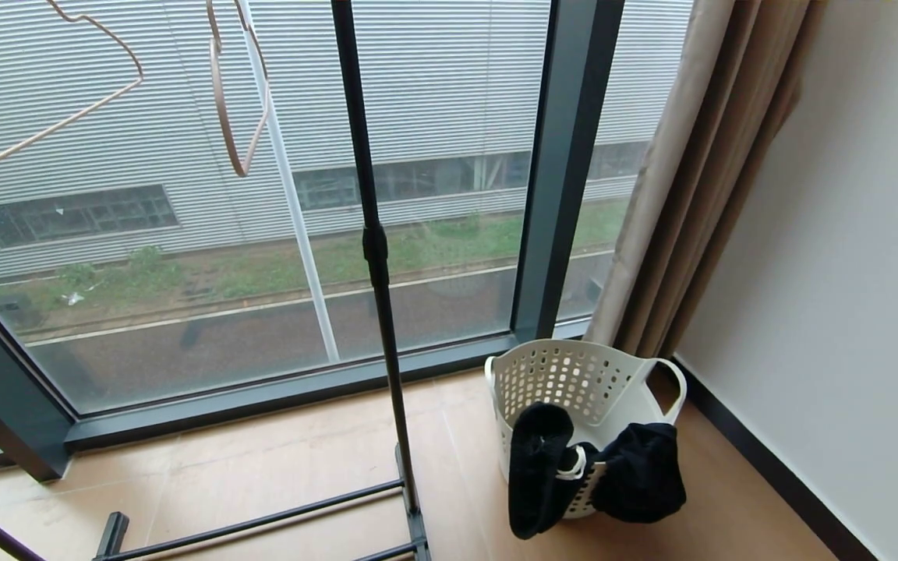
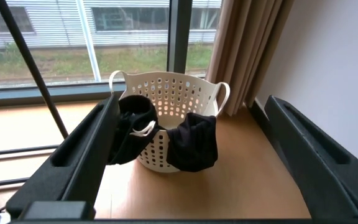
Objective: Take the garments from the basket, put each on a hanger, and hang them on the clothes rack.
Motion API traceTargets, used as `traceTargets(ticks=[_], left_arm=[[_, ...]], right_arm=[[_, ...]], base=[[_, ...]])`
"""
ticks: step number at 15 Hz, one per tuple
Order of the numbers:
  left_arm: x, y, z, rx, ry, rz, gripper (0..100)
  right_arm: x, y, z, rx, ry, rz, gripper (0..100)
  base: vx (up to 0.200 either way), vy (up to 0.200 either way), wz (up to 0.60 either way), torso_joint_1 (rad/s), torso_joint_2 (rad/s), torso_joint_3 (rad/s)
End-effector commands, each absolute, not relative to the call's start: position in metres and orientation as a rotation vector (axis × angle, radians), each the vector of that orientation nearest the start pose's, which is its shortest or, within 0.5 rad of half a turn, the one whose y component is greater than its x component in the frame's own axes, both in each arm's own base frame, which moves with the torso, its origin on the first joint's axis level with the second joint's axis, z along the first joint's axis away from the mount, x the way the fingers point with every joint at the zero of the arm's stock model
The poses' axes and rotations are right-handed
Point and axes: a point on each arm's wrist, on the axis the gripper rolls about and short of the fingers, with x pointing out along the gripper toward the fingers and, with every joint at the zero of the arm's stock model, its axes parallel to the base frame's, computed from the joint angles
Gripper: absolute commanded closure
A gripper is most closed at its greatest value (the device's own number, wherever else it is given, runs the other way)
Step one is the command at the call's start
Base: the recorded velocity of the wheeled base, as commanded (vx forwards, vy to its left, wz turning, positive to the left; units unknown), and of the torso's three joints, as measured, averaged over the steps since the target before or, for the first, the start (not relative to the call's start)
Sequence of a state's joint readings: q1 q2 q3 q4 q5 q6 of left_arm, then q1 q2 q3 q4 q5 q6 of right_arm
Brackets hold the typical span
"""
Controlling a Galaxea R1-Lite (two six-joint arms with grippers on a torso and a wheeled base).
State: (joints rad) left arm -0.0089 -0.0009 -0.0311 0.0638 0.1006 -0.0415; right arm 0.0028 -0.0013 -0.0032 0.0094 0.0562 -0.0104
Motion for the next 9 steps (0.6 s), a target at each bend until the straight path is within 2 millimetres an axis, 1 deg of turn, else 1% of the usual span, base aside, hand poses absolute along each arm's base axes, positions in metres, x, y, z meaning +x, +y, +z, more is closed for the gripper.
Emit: traceTargets(ticks=[1, 9], left_arm=[[-0.0253, 0.0025, 0.0773, -0.04, 0.032, 0.093, 0], [-0.0253, 0.0025, 0.0773, -0.038, 0.032, 0.091, 0]], right_arm=[[-0.0231, 0.0012, 0.0754, -0.011, 0.006, 0.06, 0], [-0.0231, 0.0012, 0.0754, -0.011, 0.006, 0.06, 0]], base=[[0.0, 0.0, 0.0, 0.002, 0.0, -0.198], [0.0, 0.0, 0.0, 0.004, 0.0, -0.195]])
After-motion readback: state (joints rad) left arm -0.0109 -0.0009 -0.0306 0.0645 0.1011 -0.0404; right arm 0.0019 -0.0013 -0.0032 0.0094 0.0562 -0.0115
